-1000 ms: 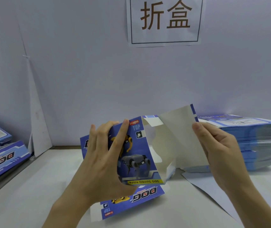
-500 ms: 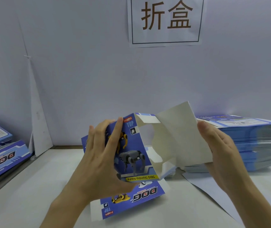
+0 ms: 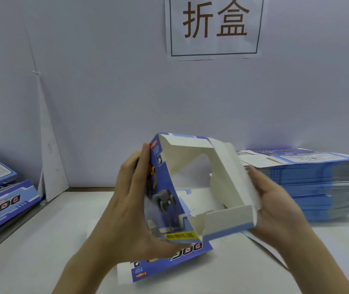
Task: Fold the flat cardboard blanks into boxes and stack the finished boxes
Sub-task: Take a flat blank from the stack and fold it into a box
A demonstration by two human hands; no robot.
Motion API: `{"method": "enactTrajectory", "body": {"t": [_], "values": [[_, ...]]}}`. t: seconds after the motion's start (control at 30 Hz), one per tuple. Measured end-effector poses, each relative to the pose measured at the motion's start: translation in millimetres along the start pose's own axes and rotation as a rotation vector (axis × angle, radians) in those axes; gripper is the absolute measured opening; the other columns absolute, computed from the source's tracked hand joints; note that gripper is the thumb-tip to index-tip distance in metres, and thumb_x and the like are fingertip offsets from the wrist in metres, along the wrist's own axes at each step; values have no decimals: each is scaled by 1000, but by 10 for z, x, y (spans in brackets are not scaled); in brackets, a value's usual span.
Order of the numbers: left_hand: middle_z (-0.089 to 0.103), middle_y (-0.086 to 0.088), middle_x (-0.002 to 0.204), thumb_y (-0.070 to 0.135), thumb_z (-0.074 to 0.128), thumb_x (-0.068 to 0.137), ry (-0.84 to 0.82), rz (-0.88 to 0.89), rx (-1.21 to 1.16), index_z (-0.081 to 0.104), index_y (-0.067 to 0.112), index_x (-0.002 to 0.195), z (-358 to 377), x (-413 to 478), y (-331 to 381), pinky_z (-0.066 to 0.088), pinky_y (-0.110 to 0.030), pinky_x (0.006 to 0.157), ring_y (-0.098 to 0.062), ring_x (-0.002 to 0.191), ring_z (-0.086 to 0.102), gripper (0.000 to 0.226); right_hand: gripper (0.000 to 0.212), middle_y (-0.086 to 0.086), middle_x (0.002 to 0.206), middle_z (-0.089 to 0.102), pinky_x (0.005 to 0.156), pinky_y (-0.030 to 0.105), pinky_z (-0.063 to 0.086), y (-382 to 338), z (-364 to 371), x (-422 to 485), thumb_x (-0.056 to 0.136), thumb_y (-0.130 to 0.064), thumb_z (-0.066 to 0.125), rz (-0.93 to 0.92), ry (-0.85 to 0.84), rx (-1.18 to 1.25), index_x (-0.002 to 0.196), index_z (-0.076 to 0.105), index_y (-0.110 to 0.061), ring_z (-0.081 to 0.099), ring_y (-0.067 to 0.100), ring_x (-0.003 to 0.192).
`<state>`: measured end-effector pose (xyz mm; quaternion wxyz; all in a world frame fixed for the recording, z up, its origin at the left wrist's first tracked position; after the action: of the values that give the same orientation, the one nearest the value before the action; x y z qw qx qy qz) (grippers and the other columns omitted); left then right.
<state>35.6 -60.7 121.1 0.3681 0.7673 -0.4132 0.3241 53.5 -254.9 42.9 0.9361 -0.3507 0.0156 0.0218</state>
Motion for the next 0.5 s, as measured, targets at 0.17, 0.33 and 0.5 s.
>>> {"method": "enactTrajectory", "body": {"t": [0.17, 0.33, 0.5], "values": [[20, -1, 147, 77, 64, 51, -15, 72, 293, -7, 27, 153, -5, -83, -46, 34, -27, 106, -13, 133, 29, 134, 55, 30, 117, 65, 93, 43, 54, -387, 252, -288, 88, -35, 61, -139, -248, 229, 122, 63, 9, 65, 39, 109], [19, -1, 142, 66, 70, 48, -25, -2, 372, -1, 27, 151, 71, -101, -48, 43, -60, 99, -21, 131, 25, 132, 35, -1, 107, 71, 77, 15, 52, -349, 486, -401, 88, -31, 52, -392, -254, -345, 116, 72, -21, 67, 8, 92], [18, 7, 138, 65, 64, 45, -38, -51, 329, 1, 29, 150, 43, -111, -62, 45, -65, 94, -17, 130, 24, 128, 41, -12, 124, 68, 99, 29, 51, -219, 619, -443, 81, -39, 61, -564, -239, -653, 121, 66, -39, 61, 8, 119]]}}
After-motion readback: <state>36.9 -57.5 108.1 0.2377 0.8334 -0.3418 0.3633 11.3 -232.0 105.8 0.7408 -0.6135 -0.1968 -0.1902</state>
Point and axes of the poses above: each hand's wrist, its own x-axis towards the middle knuckle, its own z-axis out of the palm, y = z × x, the point moved 9 cm from there along x, towards the middle knuckle
